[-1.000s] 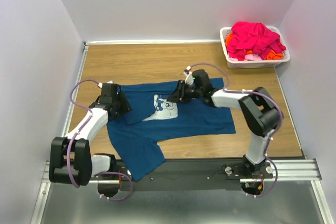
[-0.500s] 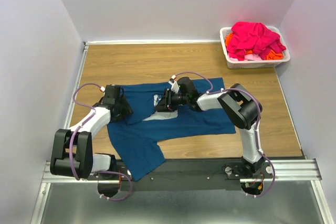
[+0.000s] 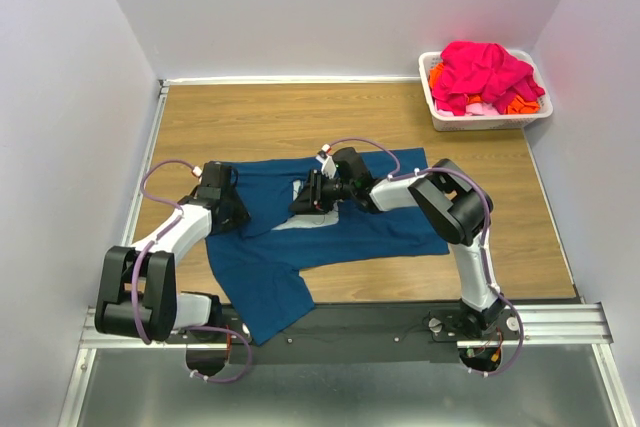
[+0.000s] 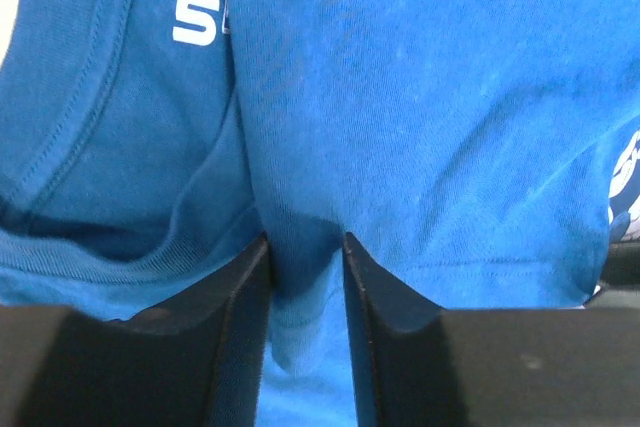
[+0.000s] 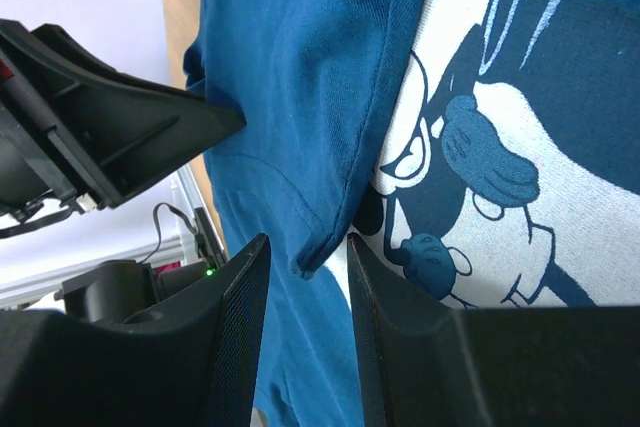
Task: Fold and stack the t-shirts
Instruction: Fold the tshirt
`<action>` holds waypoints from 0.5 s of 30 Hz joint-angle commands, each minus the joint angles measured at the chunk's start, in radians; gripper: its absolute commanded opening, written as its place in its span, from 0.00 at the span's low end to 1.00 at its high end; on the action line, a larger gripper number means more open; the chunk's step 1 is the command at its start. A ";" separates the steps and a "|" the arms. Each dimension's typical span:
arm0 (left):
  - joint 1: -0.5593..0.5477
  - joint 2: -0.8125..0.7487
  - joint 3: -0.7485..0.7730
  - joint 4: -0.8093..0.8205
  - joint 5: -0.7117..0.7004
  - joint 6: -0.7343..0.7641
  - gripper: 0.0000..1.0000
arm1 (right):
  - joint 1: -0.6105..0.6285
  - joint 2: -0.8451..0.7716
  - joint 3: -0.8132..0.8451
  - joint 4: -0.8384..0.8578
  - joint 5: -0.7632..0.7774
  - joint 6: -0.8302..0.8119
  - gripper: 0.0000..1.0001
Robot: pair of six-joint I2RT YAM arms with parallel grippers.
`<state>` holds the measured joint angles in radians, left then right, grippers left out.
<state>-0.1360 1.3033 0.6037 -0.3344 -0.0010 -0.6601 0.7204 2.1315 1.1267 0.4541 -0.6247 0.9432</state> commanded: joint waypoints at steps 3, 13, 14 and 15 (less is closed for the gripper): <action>-0.011 -0.052 0.028 -0.069 -0.010 -0.012 0.45 | 0.011 0.021 0.024 0.018 -0.024 0.006 0.43; -0.016 -0.058 0.019 -0.083 0.048 -0.018 0.45 | 0.016 0.024 0.028 0.017 -0.027 0.003 0.29; -0.016 -0.053 0.019 -0.080 0.050 -0.018 0.45 | 0.016 0.025 0.028 0.017 -0.027 0.002 0.27; -0.016 -0.049 0.018 -0.078 0.055 -0.016 0.44 | 0.014 0.027 0.030 0.017 -0.029 0.003 0.23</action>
<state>-0.1452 1.2575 0.6136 -0.4004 0.0208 -0.6655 0.7212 2.1338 1.1286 0.4545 -0.6270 0.9497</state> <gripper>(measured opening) 0.452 0.281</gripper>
